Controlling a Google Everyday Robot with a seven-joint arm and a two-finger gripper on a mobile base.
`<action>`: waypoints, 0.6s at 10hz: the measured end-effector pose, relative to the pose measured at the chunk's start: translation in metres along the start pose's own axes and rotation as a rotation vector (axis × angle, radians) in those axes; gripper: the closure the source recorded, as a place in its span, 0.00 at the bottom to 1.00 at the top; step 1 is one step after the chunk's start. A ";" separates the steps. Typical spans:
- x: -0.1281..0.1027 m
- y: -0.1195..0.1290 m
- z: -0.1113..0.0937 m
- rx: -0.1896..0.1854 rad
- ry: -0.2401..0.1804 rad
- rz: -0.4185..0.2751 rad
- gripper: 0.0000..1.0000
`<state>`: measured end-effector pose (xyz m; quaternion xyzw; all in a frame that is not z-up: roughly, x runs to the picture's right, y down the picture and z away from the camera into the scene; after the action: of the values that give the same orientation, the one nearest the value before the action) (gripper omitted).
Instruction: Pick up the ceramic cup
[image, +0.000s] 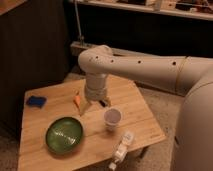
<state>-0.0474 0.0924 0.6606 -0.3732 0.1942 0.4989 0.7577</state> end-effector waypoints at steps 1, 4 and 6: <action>0.000 -0.001 0.002 0.001 -0.004 0.002 0.20; 0.003 -0.006 0.012 -0.010 0.001 0.019 0.20; 0.006 -0.012 0.023 -0.032 0.020 0.037 0.20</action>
<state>-0.0364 0.1111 0.6762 -0.3867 0.2007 0.5119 0.7404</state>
